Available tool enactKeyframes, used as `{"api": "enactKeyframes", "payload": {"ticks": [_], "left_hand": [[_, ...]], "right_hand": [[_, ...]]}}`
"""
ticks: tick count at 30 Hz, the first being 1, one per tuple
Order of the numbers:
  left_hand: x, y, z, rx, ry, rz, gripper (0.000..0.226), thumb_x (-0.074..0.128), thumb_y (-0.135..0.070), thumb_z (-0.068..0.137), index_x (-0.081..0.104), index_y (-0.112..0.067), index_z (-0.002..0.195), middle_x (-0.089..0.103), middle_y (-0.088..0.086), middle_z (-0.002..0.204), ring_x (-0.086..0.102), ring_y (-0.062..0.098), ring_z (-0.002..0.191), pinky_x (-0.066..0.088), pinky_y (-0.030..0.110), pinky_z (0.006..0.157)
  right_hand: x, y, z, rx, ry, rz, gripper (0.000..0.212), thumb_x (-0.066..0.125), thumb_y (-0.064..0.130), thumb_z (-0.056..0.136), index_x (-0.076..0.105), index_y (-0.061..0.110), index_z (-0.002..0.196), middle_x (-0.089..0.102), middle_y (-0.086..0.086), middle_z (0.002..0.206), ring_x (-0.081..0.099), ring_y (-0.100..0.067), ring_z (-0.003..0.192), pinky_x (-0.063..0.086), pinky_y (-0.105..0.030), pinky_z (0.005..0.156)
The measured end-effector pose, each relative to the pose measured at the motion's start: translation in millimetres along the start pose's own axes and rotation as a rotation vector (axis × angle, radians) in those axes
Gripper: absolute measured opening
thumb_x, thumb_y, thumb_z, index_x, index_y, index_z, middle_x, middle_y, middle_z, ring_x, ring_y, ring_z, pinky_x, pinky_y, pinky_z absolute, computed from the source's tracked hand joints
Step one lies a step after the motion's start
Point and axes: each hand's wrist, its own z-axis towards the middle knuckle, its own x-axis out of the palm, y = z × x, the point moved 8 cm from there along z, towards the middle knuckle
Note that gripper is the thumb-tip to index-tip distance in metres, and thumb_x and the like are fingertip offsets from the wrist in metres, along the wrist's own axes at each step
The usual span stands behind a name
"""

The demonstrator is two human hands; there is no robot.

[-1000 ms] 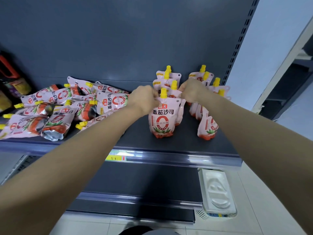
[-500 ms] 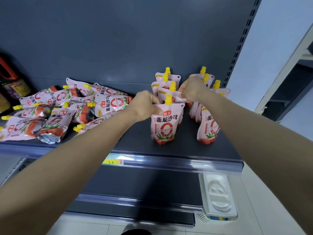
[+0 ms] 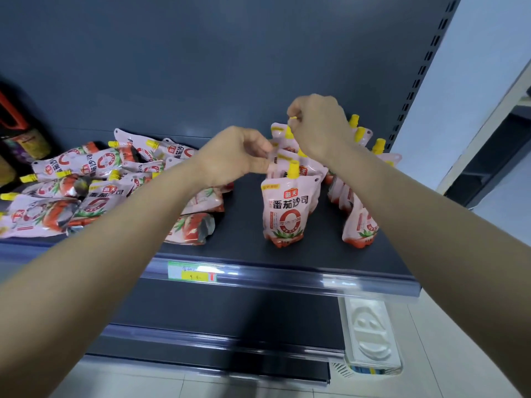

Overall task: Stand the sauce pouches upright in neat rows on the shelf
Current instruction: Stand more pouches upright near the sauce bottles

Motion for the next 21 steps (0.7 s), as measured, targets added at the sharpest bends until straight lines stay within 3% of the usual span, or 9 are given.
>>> {"api": "enactKeyframes", "payload": {"ticks": [5, 8, 12, 18, 21], "left_hand": [[-75.9, 30.1, -26.2, -0.015, -0.205, 0.191, 0.025, 0.072, -0.02, 0.078, 0.063, -0.018, 0.101, 0.064, -0.003, 0.092, 0.06, 0.012, 0.08, 0.047, 0.023, 0.074], [-113.9, 51.9, -42.4, -0.004, -0.32, 0.33, 0.032, 0.071, -0.021, 0.079, 0.063, -0.014, 0.11, 0.064, 0.0, 0.101, 0.058, 0.014, 0.089, 0.043, 0.024, 0.081], [-145.4, 82.1, -58.0, 0.008, -0.401, 0.478, 0.035, 0.068, -0.022, 0.082, 0.061, -0.011, 0.114, 0.061, 0.008, 0.109, 0.055, 0.02, 0.095, 0.041, 0.026, 0.081], [-159.0, 123.4, -61.2, 0.038, -0.335, 0.635, 0.04, 0.065, -0.021, 0.083, 0.057, -0.007, 0.119, 0.059, 0.015, 0.115, 0.055, 0.032, 0.107, 0.046, 0.042, 0.089], [-157.8, 141.8, -56.4, 0.053, -0.267, 0.71, 0.039, 0.064, -0.022, 0.084, 0.056, -0.008, 0.12, 0.059, 0.015, 0.115, 0.054, 0.033, 0.108, 0.043, 0.04, 0.093]], "right_hand": [[19.5, 74.0, 6.0, -0.172, 0.036, -0.056, 0.025, 0.05, 0.017, 0.094, 0.062, 0.006, 0.113, 0.064, -0.014, 0.114, 0.058, -0.036, 0.105, 0.049, -0.04, 0.085], [42.2, 116.6, 12.1, -0.262, 0.07, -0.094, 0.027, 0.051, 0.018, 0.095, 0.06, 0.007, 0.117, 0.061, -0.014, 0.12, 0.056, -0.035, 0.11, 0.046, -0.042, 0.09], [76.5, 155.1, 21.3, -0.35, 0.13, -0.111, 0.029, 0.054, 0.019, 0.094, 0.059, 0.008, 0.121, 0.058, -0.012, 0.126, 0.052, -0.032, 0.117, 0.043, -0.042, 0.096], [145.2, 182.7, 37.9, -0.396, 0.31, -0.155, 0.034, 0.058, 0.019, 0.092, 0.056, 0.009, 0.125, 0.057, -0.011, 0.127, 0.049, -0.03, 0.119, 0.044, -0.043, 0.098], [180.9, 186.6, 45.2, -0.391, 0.407, -0.189, 0.037, 0.056, 0.012, 0.09, 0.054, 0.01, 0.127, 0.057, -0.012, 0.126, 0.049, -0.031, 0.117, 0.045, -0.042, 0.094]]}}
